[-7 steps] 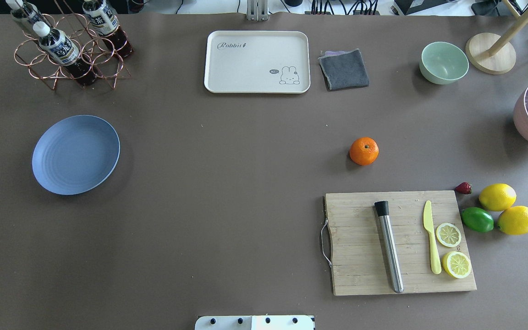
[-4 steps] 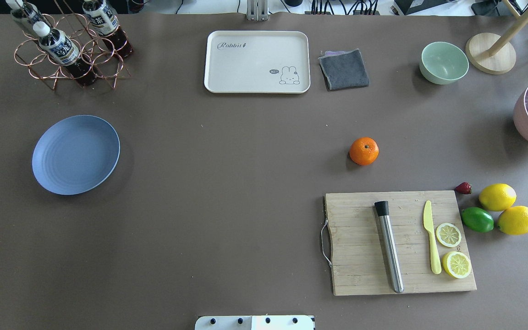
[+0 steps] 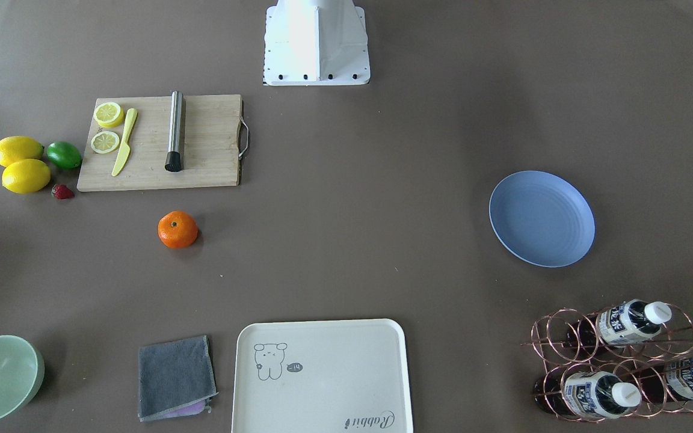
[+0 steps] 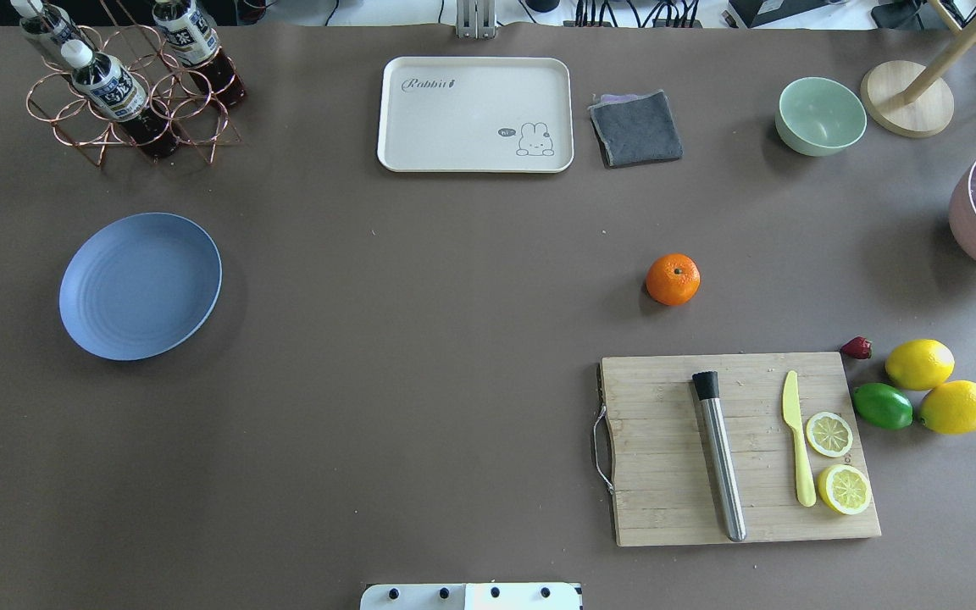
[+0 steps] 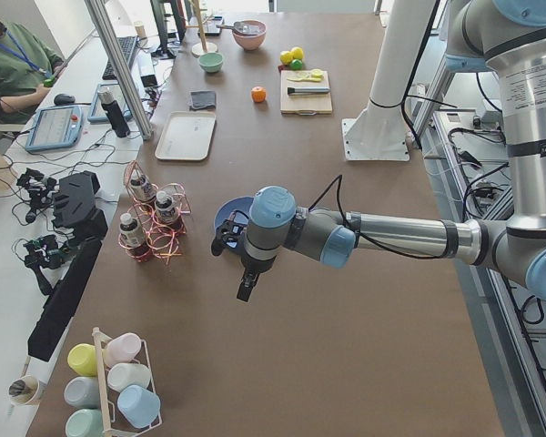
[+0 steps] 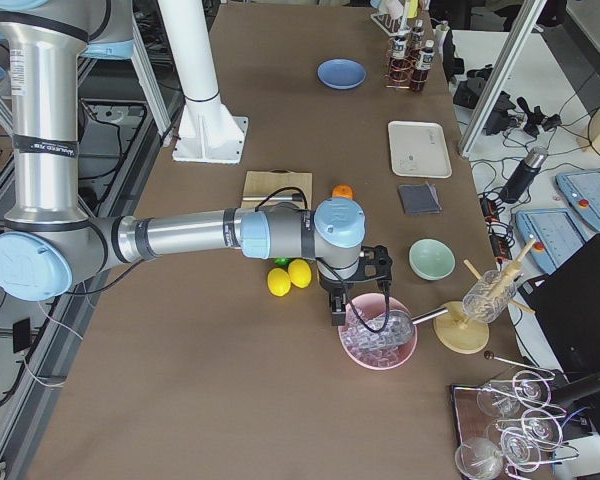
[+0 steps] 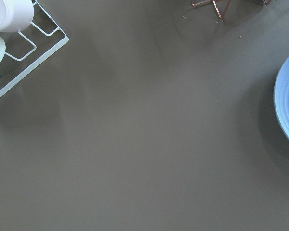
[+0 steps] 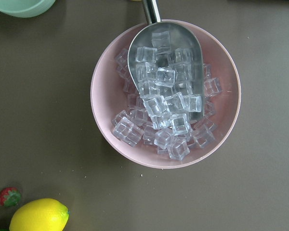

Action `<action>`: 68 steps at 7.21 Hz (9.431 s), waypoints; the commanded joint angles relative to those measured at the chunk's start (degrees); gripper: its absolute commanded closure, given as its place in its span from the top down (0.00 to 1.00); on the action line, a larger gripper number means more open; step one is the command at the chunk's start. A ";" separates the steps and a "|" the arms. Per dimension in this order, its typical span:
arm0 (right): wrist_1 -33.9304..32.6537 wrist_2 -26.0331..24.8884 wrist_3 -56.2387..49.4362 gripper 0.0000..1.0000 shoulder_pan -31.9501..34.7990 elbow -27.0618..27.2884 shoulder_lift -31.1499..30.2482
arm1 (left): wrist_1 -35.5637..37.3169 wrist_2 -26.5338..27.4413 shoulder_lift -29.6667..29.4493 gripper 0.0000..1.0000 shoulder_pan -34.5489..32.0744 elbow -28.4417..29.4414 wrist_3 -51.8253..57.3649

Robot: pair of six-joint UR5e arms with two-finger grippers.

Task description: Pick orange to plate

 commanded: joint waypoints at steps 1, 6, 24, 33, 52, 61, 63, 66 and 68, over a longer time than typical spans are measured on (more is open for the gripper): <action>0.01 0.00 0.05 1.00 0.02 0.05 0.04 | 0.01 0.07 -0.12 0.98 -0.12 0.46 0.00; 0.01 0.08 0.13 1.00 0.02 0.14 0.21 | -0.16 -0.02 -1.35 0.98 -0.03 0.90 0.09; 0.01 1.67 0.05 1.00 0.11 3.03 -2.68 | -11.50 -0.90 -0.99 0.98 0.85 2.48 -16.79; -0.07 1.67 0.05 1.00 -0.07 2.51 -2.25 | -30.70 0.64 -7.84 0.98 11.17 16.80 -27.89; 0.01 3.78 -0.04 1.00 -0.07 2.51 -2.25 | -44.37 13.79 -9.53 0.00 35.39 19.45 -58.10; 0.19 -1.11 37.26 1.00 -21.29 7.96 15.56 | -27.55 16.28 -22.05 0.00 40.18 3.55 -79.60; 2.02 -6.48 46.67 1.00 -29.12 7.35 20.23 | -17.52 24.55 -31.98 0.00 48.27 3.71 -85.40; 15.02 -15.53 60.31 1.00 -39.59 2.79 21.65 | -12.38 34.76 -41.40 0.00 56.99 8.53 -90.59; 15.22 -18.28 62.27 1.00 -42.69 2.51 21.66 | -12.47 39.51 -44.41 0.00 60.25 12.83 -90.97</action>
